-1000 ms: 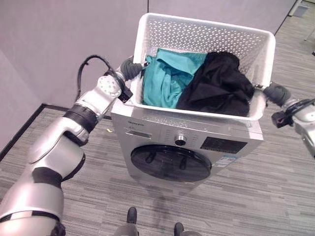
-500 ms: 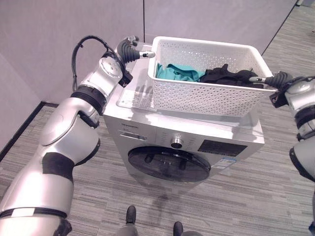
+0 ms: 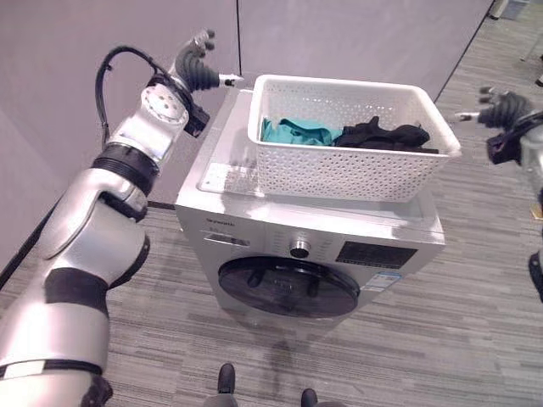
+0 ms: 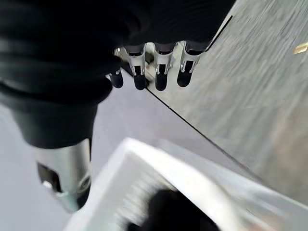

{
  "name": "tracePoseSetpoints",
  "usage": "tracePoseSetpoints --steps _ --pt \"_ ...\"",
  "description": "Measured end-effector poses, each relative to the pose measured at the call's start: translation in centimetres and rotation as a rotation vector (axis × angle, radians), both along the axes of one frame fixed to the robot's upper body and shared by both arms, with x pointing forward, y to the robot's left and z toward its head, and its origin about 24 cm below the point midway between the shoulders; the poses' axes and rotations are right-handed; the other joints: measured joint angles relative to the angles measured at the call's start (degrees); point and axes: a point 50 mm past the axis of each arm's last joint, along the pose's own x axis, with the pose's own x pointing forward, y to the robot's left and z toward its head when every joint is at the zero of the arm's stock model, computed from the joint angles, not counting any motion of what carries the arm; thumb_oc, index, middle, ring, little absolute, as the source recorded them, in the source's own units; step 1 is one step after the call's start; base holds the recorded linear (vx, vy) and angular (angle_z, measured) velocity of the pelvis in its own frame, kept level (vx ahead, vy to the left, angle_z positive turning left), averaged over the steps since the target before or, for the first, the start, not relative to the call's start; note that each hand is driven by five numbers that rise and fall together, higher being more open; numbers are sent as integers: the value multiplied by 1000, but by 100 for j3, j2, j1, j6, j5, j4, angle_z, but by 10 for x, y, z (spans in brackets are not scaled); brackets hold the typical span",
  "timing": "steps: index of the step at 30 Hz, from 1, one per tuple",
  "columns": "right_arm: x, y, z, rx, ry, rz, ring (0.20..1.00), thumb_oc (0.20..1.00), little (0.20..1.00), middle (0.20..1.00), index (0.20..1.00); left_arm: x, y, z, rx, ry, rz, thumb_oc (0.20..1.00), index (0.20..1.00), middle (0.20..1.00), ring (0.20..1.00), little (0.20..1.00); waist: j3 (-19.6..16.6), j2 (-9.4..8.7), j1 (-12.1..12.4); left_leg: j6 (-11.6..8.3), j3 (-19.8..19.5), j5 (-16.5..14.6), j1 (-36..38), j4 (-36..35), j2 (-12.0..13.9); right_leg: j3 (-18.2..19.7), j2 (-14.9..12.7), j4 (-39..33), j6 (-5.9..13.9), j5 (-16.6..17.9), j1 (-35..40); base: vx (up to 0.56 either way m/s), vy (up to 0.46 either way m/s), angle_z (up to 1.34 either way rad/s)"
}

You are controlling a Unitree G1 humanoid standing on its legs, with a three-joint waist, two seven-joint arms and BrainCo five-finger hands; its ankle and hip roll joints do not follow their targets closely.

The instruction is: Grab the laundry basket,head to the washer,open it,put in the laundry and shut it.

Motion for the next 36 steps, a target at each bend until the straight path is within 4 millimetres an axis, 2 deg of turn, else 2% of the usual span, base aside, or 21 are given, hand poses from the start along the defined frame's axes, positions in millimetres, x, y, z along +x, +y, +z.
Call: tracePoseSetpoints --steps 3,5,6,7,8,11,12,13,14,15,16,17,20,21,24,25,27,28,30,31,36 --pt "-16 -19 6 67 -107 -29 1000 1000 1000 1000 1000 -8 19 -1 -81 -52 5 1000 1000 1000 1000 1000 -17 -26 -2 12 6 -13 60 -3 2 7 -4 -2 0 -2 59 0 0 0" --pt "-25 -27 0 80 -138 -37 1000 1000 1000 1000 1000 -17 35 -5 -102 -72 8 1000 1000 1000 1000 1000 -33 -26 14 12 17 -15 86 -4 4 14 -2 -1 0 -3 76 2 4 -2" --pt "-35 -34 -7 72 -155 -29 1000 1000 1000 1000 1000 -26 46 -8 -110 -100 2 1000 1000 1000 1000 1000 -38 -26 -7 28 15 -43 90 -4 10 12 -1 -3 -8 -11 71 0 0 0" --pt "-50 -51 -31 79 -111 -88 1000 1000 1000 1000 1000 -33 67 -20 -109 -91 53 1000 1000 1000 1000 1000 -67 -14 31 33 8 -45 95 -5 6 9 7 -1 -9 -12 85 0 0 0" --pt "-72 -50 -37 47 -158 -35 1000 1000 1000 1000 1000 -63 85 -22 -74 -145 33 1000 1000 1000 1000 1000 -61 4 16 -3 17 -44 79 -8 0 18 7 -3 -8 -31 55 0 0 0" --pt "-124 -76 -84 23 -41 -124 1000 1000 1000 1000 1000 -95 125 -65 -102 -92 121 1000 1000 1000 1000 1000 -204 54 51 27 10 -115 129 -10 -23 -7 -20 -2 7 -86 108 26 2 2" --pt "-166 -88 -115 50 -3 -190 1000 1000 1000 1000 1000 -129 161 -103 -141 -37 236 1000 1000 1000 1000 1000 -244 95 89 50 24 -188 195 -8 -27 6 -44 -3 -13 -125 151 32 2 -3" --pt "-179 -93 -134 76 47 -241 1000 1000 1000 1000 1000 -134 173 -125 -174 25 305 1000 1000 1000 1000 1000 -302 101 108 44 29 -192 209 -9 -29 7 -30 0 -4 -131 172 29 5 -8" --pt "-195 -93 -152 116 64 -266 1000 1000 1000 1000 1000 -156 188 -148 -197 78 373 1000 1000 1000 1000 1000 -358 117 141 25 45 -226 187 -18 -35 12 -28 -3 -19 -168 137 21 2 -15" --pt "-221 -89 -175 170 77 -296 1000 1000 1000 1000 1000 -194 206 -175 -197 142 469 1000 1000 1000 1000 1000 -361 113 132 8 145 -265 208 -32 4 77 -44 -24 -30 -182 122 61 1 -19" --pt "-238 -92 -194 204 147 -350 1000 1000 1000 1000 1000 -215 218 -199 -205 231 551 1000 1000 1000 1000 1000 -368 110 140 -7 147 -288 223 -32 31 92 -35 -43 -33 -196 131 5 -2 -15" --pt "-246 -93 -203 218 174 -374 1000 1000 1000 1000 1000 -226 223 -210 -218 266 589 1000 1000 1000 1000 1000 -387 110 156 -29 148 -304 212 -38 37 90 -42 -54 -65 -243 124 39 -16 0" --pt "-265 -80 -229 314 155 -396 1000 1000 1000 1000 1000 -277 224 -238 -306 303 678 1000 1000 1000 1000 1000 -431 63 182 -122 214 -376 201 -29 49 142 -65 -53 -37 -278 53 5 -10 -12" --pt "-283 -72 -249 368 203 -426 1000 1000 1000 1000 1000 -298 223 -261 -359 379 735 1000 1000 1000 1000 1000 -508 55 260 -119 243 -374 192 -14 51 143 -73 -53 -32 -285 42 -24 -17 -16" --pt "-302 -58 -281 458 314 -432 1000 1000 1000 1000 1000 -336 215 -303 -475 535 800 1000 1000 1000 1000 1000 -533 45 323 -111 287 -370 193 -28 56 166 -70 -51 -19 -274 20 -29 -13 -7" --pt "-309 -49 -298 506 378 -433 1000 1000 1000 1000 1000 -351 203 -327 -537 643 811 1000 1000 1000 1000 1000 -538 36 332 -83 284 -353 192 -11 59 161 -67 -51 8 -249 22 -37 -9 1" --pt "-317 -37 -319 557 472 -411 1000 1000 1000 1000 1000 -356 183 -349 -635 715 778 1000 1000 1000 1000 1000 -532 37 356 -80 284 -351 188 -11 66 153 -58 -50 8 -248 21 -47 -16 2" --pt "-317 -23 -341 607 569 -374 1000 1000 1000 1000 1000 -354 163 -373 -702 801 735 1000 1000 1000 1000 1000 -535 37 361 -76 286 -344 190 -11 76 153 -42 -50 5 -244 23 -40 -25 -1" --pt "-317 -7 -363 650 686 -328 1000 1000 1000 1000 1000 -353 147 -395 -723 917 696 1000 1000 1000 1000 1000 -533 53 358 -79 285 -339 188 -12 96 156 -25 -51 -1 -240 20 -17 -16 -1" --pt "-312 13 -381 711 729 -286 1000 1000 1000 1000 1000 -348 130 -410 -765 974 662 1000 1000 1000 1000 1000 -529 60 351 -84 286 -337 189 -13 116 157 -3 -51 -8 -235 19 -32 -33 -2" --pt "-294 74 -428 716 975 -131 1000 1000 1000 1000 1000 -347 93 -461 -705 1264 677 1000 1000 1000 1000 1000 -546 100 313 -123 284 -312 190 -15 170 168 58 -53 -44 -206 13 -13 -30 -2"
